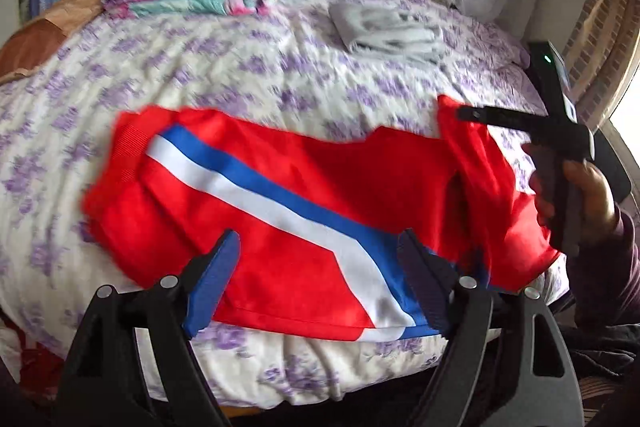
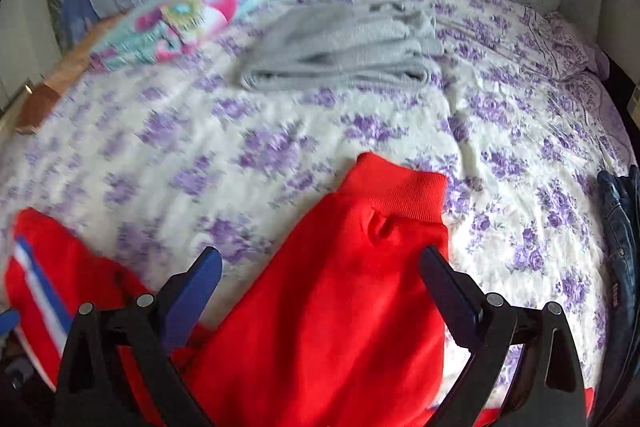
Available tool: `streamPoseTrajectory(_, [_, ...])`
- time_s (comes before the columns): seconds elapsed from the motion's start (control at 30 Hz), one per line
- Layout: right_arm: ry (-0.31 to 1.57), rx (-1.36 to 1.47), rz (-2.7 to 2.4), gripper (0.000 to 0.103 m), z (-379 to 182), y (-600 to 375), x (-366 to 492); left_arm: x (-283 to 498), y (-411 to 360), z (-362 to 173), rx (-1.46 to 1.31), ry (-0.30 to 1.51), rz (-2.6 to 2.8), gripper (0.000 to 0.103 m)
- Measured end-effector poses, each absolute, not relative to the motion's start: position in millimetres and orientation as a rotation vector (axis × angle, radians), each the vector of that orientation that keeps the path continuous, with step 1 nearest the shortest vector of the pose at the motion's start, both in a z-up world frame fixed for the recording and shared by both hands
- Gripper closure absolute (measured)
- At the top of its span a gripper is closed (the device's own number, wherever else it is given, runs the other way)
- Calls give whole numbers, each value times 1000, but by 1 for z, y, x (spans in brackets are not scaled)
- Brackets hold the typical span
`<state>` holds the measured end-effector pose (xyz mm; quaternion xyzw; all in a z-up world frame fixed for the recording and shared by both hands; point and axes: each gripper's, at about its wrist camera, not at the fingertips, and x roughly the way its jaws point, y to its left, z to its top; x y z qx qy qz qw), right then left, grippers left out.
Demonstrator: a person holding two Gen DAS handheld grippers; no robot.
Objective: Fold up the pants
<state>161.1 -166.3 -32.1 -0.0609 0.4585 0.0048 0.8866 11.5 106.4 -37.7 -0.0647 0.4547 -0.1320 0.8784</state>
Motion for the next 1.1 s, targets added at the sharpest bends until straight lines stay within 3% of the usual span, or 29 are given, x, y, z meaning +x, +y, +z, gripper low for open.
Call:
streamPoseTrajectory(0.03, [1005,-195,-19,30,-51,-161,169,17,100,-56,-148,998,-281,26])
streamPoseTrajectory(0.1, [971,-183,21,61,-59,-171,159,15,94,-76,-151,995,-264,25])
streamPoseTrajectory(0.13, [933,-148,23,96,-49,-181,148,11,93,-76,-143,970,-266,23])
streamPoseTrajectory(0.3, [569,190,40,96,14,-285,10,8,109,-76,-246,947,-334,22])
streamPoseTrajectory(0.4, [510,375,41,91,-12,-329,-68,10,111,-75,-266,953,-350,22])
streamPoseTrajectory(0.5, [591,491,34,65,-63,-351,-95,12,104,-75,-234,963,-345,19])
streamPoseTrajectory(0.57, [624,627,100,59,-80,-368,-98,14,99,-75,-203,972,-341,16])
streamPoseTrajectory(0.6, [597,658,117,49,-78,-374,-103,15,97,-75,-188,977,-336,15])
streamPoseTrajectory(0.63, [561,666,113,29,-72,-378,-109,15,96,-75,-177,980,-330,14])
streamPoseTrajectory(0.7, [495,665,85,9,-59,-388,-114,15,96,-75,-175,982,-322,14])
streamPoseTrajectory(0.77, [515,673,40,9,-53,-398,-104,15,98,-75,-191,977,-321,14])
streamPoseTrajectory(0.8, [536,695,23,16,-55,-405,-98,15,99,-75,-200,974,-320,14])
streamPoseTrajectory(0.87, [632,673,23,79,-55,-408,-76,14,99,-76,-206,969,-315,14])
streamPoseTrajectory(0.9, [651,642,37,87,-50,-410,-69,14,98,-75,-207,968,-311,14])
streamPoseTrajectory(1.1, [385,464,151,92,19,-399,-87,13,103,-73,-259,963,-319,14])
